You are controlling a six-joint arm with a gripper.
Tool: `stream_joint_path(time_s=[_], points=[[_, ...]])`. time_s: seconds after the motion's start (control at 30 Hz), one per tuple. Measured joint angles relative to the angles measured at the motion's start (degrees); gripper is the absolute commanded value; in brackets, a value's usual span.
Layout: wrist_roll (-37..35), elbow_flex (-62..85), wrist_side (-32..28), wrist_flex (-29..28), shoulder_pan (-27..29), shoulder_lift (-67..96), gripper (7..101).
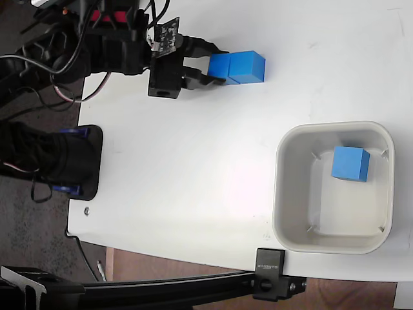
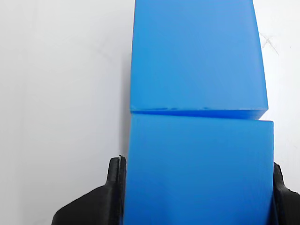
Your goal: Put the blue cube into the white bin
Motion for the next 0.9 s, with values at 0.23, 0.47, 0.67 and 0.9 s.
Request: stream_joint_path(time_s=[0.23,0.47,0.67,0.9], points=[[0.4,0.0,1.0,2.1,-0.1,0.4,53.8],[0.0,-0.2,3.2,14.0,-0.7,10.9,53.8],[-7.5,-4.9,1.8,21.1,4.0,17.6,53.8],[-19.7,-10.5,-6.2,19.6,16.6,17.7,53.8]])
